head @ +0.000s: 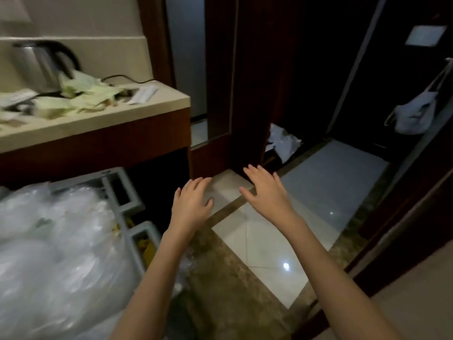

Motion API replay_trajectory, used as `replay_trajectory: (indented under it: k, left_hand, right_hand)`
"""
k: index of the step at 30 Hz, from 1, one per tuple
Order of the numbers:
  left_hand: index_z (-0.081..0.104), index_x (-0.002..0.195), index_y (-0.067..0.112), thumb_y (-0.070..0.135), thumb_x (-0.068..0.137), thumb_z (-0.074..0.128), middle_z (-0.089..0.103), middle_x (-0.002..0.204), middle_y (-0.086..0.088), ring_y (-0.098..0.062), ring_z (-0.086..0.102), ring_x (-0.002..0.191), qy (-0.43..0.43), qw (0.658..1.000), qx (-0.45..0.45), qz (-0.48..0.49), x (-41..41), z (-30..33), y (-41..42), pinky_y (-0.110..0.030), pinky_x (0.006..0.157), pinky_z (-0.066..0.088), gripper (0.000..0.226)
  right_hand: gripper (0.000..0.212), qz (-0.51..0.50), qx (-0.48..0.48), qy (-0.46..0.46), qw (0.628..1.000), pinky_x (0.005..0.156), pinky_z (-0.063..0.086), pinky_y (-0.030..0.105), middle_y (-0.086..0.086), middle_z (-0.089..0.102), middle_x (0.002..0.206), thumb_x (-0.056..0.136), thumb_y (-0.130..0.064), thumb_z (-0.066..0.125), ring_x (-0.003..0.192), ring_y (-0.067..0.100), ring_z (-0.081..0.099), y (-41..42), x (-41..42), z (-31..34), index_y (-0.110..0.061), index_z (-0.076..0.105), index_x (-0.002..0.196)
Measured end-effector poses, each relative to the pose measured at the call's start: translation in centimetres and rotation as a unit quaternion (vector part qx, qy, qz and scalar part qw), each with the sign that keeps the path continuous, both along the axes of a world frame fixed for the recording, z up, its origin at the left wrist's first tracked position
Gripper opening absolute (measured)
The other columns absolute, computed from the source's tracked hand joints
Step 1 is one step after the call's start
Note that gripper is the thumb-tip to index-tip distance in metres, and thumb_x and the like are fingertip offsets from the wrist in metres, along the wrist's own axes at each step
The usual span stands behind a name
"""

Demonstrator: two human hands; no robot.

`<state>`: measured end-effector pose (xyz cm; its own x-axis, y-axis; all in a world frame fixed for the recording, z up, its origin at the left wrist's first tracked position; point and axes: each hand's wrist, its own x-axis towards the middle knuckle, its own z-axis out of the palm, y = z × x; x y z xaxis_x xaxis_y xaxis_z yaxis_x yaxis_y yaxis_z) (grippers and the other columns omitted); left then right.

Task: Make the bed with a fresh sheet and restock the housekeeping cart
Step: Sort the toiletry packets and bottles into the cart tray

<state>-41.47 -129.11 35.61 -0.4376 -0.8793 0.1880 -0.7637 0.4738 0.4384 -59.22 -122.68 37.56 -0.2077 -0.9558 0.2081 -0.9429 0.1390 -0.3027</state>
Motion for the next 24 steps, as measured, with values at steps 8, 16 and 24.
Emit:
replay_trajectory:
  k: [8,16,24]
  left_hand:
    - [0.032,0.145,0.03,0.028,0.096,0.05,0.034,0.152,0.004,-0.015,0.02,0.144,0.077,0.991,-0.02,-0.105,-18.0,4.2,-10.6,-0.042,0.117,0.01,0.052]
    - [0.029,0.146,0.031,0.033,0.098,0.047,0.031,0.153,0.006,-0.014,0.018,0.145,0.038,0.993,0.007,0.113,-14.1,0.7,-23.6,-0.04,0.118,0.01,0.052]
    - [0.026,0.148,0.03,0.034,0.098,0.046,0.028,0.154,0.005,-0.016,0.017,0.145,0.04,0.93,0.061,0.361,0.4,0.4,-29.8,-0.043,0.118,0.011,0.054]
  right_hand:
    - [0.057,-0.089,0.058,0.0,0.994,0.119,0.005,0.04,-0.005,0.02,0.157,0.098,-0.045,0.039,0.145,0.012,0.011,-5.4,-14.8,-1.9,-0.024,0.025,0.148]
    - [0.058,0.117,0.041,0.024,0.992,0.119,0.005,0.04,-0.006,0.019,0.157,0.098,-0.046,0.039,0.145,0.011,0.008,-28.8,-14.8,0.0,-0.023,0.024,0.149]
    - [0.056,0.428,-0.038,0.017,0.903,0.118,0.004,0.038,-0.006,0.02,0.157,0.098,-0.045,0.04,0.145,0.009,0.01,-45.9,2.6,4.7,-0.023,0.026,0.148]
